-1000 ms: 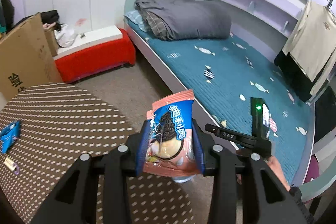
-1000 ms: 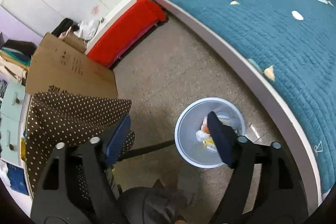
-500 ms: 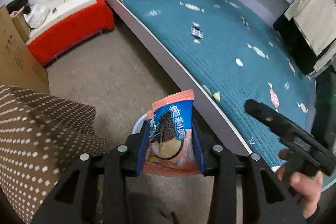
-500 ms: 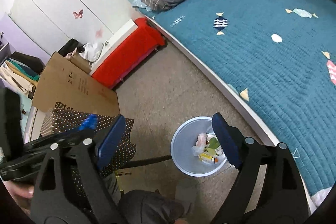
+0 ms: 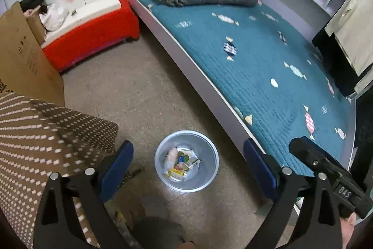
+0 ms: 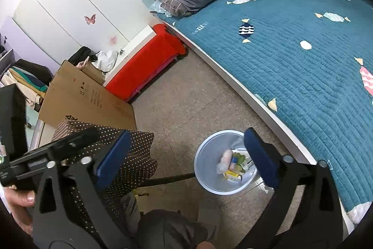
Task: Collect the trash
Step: 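Move both open tools back over the table, then grasp the yellow bag with the left tool while the right tool grasps the paper tag, then carry the yellow bag and tag over the bin and open both tools, then move both open tools back over the table, then grasp the blue snack packet with the right tool while the left tool grasps the blue-white toothpaste tube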
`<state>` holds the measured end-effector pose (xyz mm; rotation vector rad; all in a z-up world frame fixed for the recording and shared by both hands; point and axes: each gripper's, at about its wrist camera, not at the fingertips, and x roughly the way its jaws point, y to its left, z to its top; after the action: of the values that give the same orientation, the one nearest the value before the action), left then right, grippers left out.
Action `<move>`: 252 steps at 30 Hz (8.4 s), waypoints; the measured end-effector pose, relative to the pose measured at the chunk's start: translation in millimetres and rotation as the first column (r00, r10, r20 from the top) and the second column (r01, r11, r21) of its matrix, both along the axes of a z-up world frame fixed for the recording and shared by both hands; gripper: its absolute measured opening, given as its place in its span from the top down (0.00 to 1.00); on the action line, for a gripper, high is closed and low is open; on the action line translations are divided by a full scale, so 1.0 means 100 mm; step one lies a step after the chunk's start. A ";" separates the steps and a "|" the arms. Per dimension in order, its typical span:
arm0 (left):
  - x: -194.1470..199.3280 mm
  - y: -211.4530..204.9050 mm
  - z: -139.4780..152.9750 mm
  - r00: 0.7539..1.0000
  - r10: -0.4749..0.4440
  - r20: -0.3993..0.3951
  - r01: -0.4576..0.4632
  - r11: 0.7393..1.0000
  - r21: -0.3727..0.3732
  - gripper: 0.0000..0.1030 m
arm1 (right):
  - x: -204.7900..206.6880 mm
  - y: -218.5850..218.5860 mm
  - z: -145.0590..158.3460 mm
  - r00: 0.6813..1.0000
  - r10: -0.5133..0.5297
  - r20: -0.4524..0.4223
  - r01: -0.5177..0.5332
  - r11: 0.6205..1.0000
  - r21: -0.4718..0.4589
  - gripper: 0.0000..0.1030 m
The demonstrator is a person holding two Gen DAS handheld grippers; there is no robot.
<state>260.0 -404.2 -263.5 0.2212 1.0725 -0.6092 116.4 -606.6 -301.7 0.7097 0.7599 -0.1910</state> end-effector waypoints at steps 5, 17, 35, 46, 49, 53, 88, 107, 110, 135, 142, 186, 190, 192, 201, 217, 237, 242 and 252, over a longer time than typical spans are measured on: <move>-0.20 0.24 0.27 0.998 0.007 0.067 -0.005 0.999 -0.031 0.10 | -0.04 0.22 0.17 1.000 0.013 0.010 -0.013 0.999 -0.030 0.06; -0.70 1.02 0.81 0.982 0.041 0.186 -0.020 0.993 -0.114 0.10 | -0.12 0.86 0.69 0.994 0.091 0.064 -0.084 0.991 -0.103 0.06; -0.93 2.66 1.24 0.919 0.279 0.278 -0.227 0.952 -0.207 0.09 | 0.14 2.19 1.31 0.940 0.324 0.104 -0.298 0.931 -0.211 0.06; -0.90 3.85 1.11 0.827 0.507 0.243 -0.450 0.856 -0.254 0.08 | 0.48 3.21 1.30 0.847 0.528 0.054 -0.499 0.827 -0.257 0.06; -0.86 4.15 0.98 0.792 0.566 0.228 -0.517 0.821 -0.243 0.08 | 0.63 3.53 1.21 0.804 0.594 0.021 -0.568 0.778 -0.267 0.06; -0.74 4.51 0.81 0.755 0.626 0.196 -0.587 0.778 -0.224 0.08 | 0.83 3.90 1.06 0.745 0.666 -0.030 -0.643 0.706 -0.298 0.06; -0.28 5.31 0.30 0.748 0.652 0.125 -0.628 0.756 -0.183 0.56 | 1.44 5.26 0.53 0.560 0.806 -0.192 -0.786 0.443 -0.431 0.82; -1.27 4.87 0.32 0.827 0.554 0.097 -0.524 0.821 -0.226 0.56 | 0.45 4.30 0.69 0.679 0.728 -0.097 -0.709 0.615 -0.344 0.83; -1.30 4.70 0.38 0.839 0.534 0.106 -0.502 0.834 -0.228 0.56 | 0.41 4.17 0.76 0.695 0.714 -0.080 -0.689 0.631 -0.356 0.83; -1.15 2.91 1.18 0.928 0.278 0.248 -0.204 0.936 -0.287 0.56 | 0.14 1.99 1.40 0.901 0.420 0.109 -0.349 0.851 -0.392 0.83; -1.07 2.32 1.19 0.942 0.201 0.269 -0.127 0.955 -0.267 0.56 | 0.32 1.28 0.84 0.952 0.303 0.033 -0.281 0.914 -0.294 0.83; 0.04 -0.30 -0.34 0.993 -0.094 -0.065 0.099 0.993 0.066 0.12 | 0.06 -0.08 0.03 0.999 0.012 0.050 -0.009 0.999 -0.046 0.11; 0.04 -0.13 -0.19 0.997 -0.062 -0.040 0.063 0.998 0.031 0.12 | 0.05 0.01 0.01 0.999 0.015 0.036 -0.013 0.999 -0.045 0.06; -0.01 -0.04 -0.08 0.999 -0.055 -0.003 0.055 0.998 0.024 0.11 | 0.06 0.08 0.01 0.999 0.016 0.027 -0.015 0.999 -0.051 0.06; -0.24 0.41 0.32 0.996 -0.018 0.088 0.021 0.999 -0.032 0.11 | 0.05 0.43 0.24 0.998 0.060 0.033 -0.057 0.994 -0.089 0.06; -0.73 1.62 0.98 0.963 0.086 0.254 -0.058 0.992 -0.115 0.10 | 0.21 1.42 0.96 0.967 0.240 0.091 -0.219 0.956 -0.197 0.06; -0.80 3.96 0.92 0.861 0.469 0.198 -0.423 0.875 -0.234 0.09 | 0.73 3.42 1.28 0.769 0.640 0.007 -0.598 0.722 -0.350 0.06; -0.80 4.38 0.81 0.823 0.540 0.176 -0.497 0.835 -0.237 0.09 | 0.92 3.83 1.18 0.705 0.708 -0.048 -0.672 0.644 -0.366 0.06; -0.82 4.90 0.61 0.759 0.632 0.160 -0.598 0.772 -0.213 0.09 | 1.44 4.66 0.94 0.531 0.836 -0.137 -0.783 0.422 -0.457 0.06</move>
<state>178.3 85.3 -202.7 -0.1995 0.8052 -0.0534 260.1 -141.1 -207.8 -0.1916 0.8317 0.5655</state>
